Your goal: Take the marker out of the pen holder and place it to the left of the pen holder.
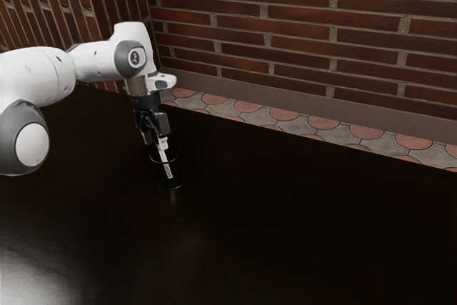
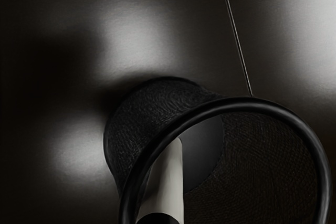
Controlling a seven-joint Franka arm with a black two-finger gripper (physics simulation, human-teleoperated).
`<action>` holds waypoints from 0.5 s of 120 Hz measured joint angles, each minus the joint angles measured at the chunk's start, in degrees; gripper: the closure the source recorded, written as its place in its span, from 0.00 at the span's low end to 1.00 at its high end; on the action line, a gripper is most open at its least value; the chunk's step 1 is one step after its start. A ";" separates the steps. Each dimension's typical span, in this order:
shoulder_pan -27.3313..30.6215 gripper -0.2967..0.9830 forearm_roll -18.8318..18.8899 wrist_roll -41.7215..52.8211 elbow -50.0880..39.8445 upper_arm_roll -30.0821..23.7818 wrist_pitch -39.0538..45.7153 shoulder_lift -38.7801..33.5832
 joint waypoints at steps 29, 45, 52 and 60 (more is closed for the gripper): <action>-0.21 0.69 0.02 1.29 0.55 0.00 0.74 -0.32; -0.24 0.77 0.17 1.80 0.68 -0.04 0.90 -0.66; -0.24 0.79 0.34 1.97 0.69 -0.04 0.94 -1.21; -0.30 0.80 0.59 2.13 0.63 -0.02 0.95 -2.86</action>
